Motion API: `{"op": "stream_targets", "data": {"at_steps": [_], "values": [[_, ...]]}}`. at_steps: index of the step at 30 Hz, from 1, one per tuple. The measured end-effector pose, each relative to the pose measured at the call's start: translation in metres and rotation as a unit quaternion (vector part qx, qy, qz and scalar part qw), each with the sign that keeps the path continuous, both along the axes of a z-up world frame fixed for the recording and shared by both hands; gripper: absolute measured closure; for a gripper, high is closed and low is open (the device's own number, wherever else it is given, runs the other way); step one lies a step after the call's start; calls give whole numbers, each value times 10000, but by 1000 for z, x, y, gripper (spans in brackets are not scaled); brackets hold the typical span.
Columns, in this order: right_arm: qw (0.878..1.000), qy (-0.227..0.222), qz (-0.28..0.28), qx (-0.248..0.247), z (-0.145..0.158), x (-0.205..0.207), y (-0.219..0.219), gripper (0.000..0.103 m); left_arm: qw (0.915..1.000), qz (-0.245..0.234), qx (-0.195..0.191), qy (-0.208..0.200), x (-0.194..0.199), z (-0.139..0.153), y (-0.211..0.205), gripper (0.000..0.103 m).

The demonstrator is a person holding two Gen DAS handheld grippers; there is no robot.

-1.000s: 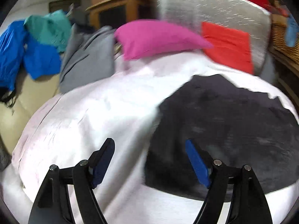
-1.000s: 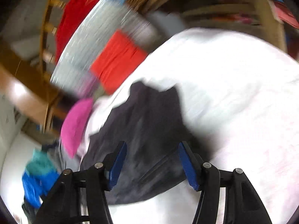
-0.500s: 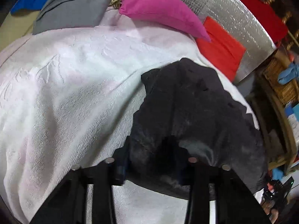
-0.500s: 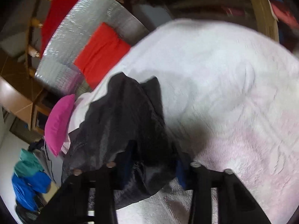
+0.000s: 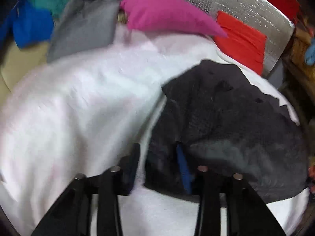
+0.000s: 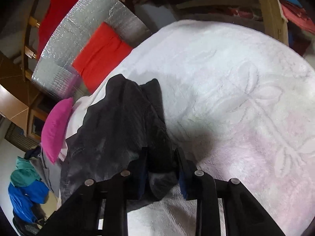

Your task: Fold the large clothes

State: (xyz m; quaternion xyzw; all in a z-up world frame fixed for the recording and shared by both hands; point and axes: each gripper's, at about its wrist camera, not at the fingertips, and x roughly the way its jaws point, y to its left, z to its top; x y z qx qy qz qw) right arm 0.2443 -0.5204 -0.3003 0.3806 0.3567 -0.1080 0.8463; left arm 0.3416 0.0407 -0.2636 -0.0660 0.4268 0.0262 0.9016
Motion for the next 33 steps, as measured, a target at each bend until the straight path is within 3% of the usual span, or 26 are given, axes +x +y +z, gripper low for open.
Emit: {"op": "stream_targets", "data": {"at_steps": [1, 2, 3, 5, 8, 15, 21, 26, 33], "values": [[9997, -7, -60, -220, 7, -4, 3, 61, 9991, 30, 371, -201, -9, 10, -3, 48], [9992, -68, -91, -396, 13, -7, 6, 38, 9974, 22, 601, -391, -14, 18, -5, 44], [9977, -207, -105, -632, 22, -12, 10, 25, 9951, 7, 792, -588, -21, 27, -7, 42], [9915, -534, -138, -1175, 44, -25, 22, 25, 9895, 43, 1060, -984, -42, 48, -8, 26], [9818, -852, 47, -1697, 64, -40, 45, 25, 9829, 153, 1174, -1407, -68, 74, -11, 19], [9725, -1187, 493, -1943, 89, -73, 98, 25, 9805, -27, 1301, -1470, -114, 121, -31, 14], [9639, -1424, 665, -2149, 132, -108, 132, 23, 9731, -201, 1254, -1922, -158, 166, -43, 13], [9466, -1716, 713, -2636, 178, -139, 164, 11, 9631, -200, 1307, -2343, -195, 203, -47, 10], [9335, -2250, 527, -2740, 220, -187, 193, 4, 9463, -318, 1426, -2883, -246, 241, -54, 6]]}}
